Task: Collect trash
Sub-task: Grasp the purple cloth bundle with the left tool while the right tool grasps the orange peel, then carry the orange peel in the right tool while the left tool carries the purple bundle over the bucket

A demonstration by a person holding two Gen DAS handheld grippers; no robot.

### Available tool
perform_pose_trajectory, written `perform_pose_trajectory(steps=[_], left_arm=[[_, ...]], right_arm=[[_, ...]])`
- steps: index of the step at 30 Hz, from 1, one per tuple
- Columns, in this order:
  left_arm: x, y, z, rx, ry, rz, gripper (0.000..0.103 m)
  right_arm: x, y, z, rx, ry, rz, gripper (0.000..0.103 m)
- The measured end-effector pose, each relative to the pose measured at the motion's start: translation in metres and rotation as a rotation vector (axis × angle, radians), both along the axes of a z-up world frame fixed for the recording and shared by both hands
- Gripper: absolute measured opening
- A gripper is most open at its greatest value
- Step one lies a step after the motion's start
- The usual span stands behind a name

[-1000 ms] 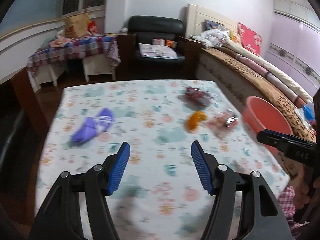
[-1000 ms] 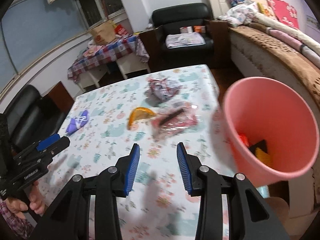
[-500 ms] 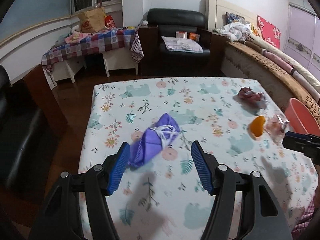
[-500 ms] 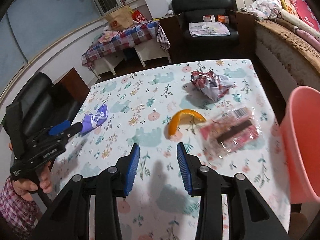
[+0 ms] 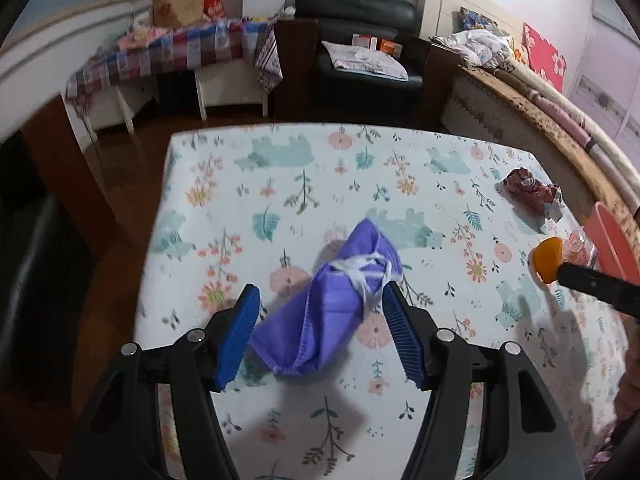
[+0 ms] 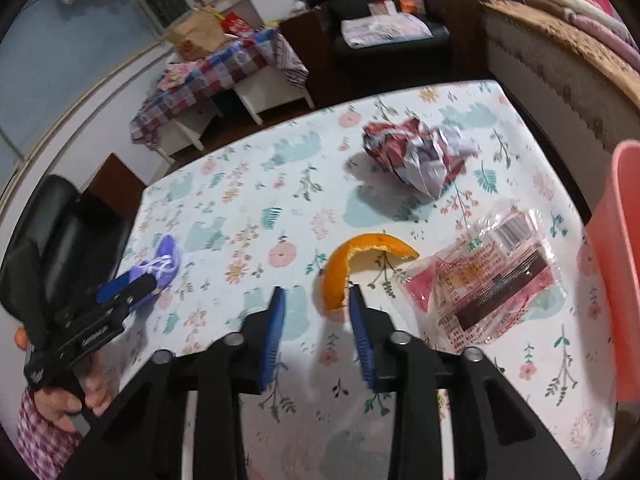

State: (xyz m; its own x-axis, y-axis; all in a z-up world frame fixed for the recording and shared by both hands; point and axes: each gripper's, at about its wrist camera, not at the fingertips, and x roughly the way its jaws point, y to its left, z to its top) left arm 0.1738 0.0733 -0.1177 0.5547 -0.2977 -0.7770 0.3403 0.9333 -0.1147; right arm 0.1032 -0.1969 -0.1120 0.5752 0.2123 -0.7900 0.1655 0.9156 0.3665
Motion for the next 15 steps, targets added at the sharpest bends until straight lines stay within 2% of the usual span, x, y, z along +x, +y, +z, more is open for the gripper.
perform_pose_trajectory(steps=[1,3,4,9,15], left_arm=[[-0.002,0.001,-0.003,-0.020,0.011,0.003,0.055],[-0.006,0.002,-0.003,-0.020,-0.002,0.006,0.054],[-0.008,0.001,-0.002,-0.021,-0.006,0.006,0.050],[-0.020,0.001,0.003,-0.043,-0.018,0.024,0.033],[-0.042,-0.003,0.017,-0.081,-0.040,0.039,0.031]], right_arm=[[0.003,-0.001,-0.003,0.000,0.009,-0.013,0.024],[0.007,-0.002,-0.009,-0.002,0.018,-0.030,0.019],[0.009,-0.003,-0.011,0.002,0.023,-0.034,0.011],[0.007,0.000,-0.015,0.008,0.011,-0.017,0.008],[-0.015,0.008,-0.001,-0.028,-0.014,0.055,0.006]])
